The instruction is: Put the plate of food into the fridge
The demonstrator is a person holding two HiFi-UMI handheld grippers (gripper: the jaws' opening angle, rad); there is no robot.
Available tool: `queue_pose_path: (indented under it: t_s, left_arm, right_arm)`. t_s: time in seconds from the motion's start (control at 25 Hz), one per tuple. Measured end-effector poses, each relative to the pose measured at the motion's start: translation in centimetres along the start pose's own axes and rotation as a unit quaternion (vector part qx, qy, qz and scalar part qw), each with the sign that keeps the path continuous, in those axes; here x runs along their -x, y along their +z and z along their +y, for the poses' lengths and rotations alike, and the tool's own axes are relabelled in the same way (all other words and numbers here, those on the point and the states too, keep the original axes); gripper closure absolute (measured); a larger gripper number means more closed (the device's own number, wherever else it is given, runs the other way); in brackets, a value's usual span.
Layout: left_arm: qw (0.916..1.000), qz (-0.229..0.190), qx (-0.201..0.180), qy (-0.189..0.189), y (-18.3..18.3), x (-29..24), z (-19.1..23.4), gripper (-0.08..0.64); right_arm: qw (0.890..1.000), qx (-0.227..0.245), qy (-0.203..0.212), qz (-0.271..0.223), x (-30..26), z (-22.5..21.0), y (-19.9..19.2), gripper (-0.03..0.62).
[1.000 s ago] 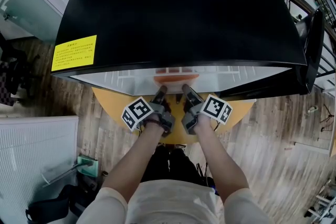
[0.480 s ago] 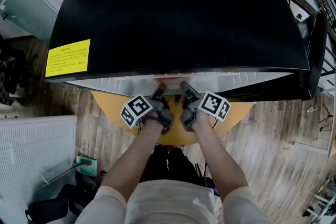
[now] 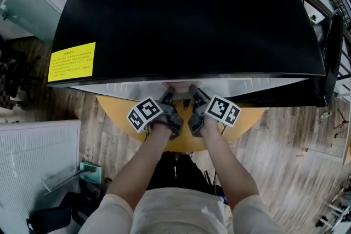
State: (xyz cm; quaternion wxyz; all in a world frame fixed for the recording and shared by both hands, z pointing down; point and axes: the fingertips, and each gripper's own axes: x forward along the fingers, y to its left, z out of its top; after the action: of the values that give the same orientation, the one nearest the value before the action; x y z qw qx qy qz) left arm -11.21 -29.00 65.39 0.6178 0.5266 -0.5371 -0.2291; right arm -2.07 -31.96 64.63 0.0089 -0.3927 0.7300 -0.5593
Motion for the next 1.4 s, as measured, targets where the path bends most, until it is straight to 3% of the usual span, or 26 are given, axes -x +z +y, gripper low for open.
queue_pose_path:
  t_s: [0.4,0.76,0.88,1.08,1.4]
  left_arm:
    - [0.9995,0.014,-0.020,0.020,-0.2,0.1,0.4,0.494]
    - [0.9993,0.023,-0.027,0.010,-0.3,1.3,0.7,0.460]
    - [0.9988,0.031,-0.039,0.004,-0.6,2.3,0.3,0.460]
    - [0.9956,0.048,-0.079,-0.013,-1.6,5.3,-1.1,0.461]
    - [0.9798,0.060,-0.184,-0.050,-3.0,10.9,-5.1,0.518]
  right_arm:
    - [0.996,0.069,-0.061,0.008,0.2,-0.7,0.0,0.488]
    - [0.989,0.110,-0.100,0.009,1.0,-0.9,-0.7,0.477]
    - [0.990,0.108,-0.095,0.003,1.8,-0.6,-0.4,0.477]
    - [0.992,0.109,-0.067,-0.008,4.7,1.3,-1.1,0.479]
    - [0.982,0.186,-0.036,-0.013,10.0,6.3,-3.0,0.537]
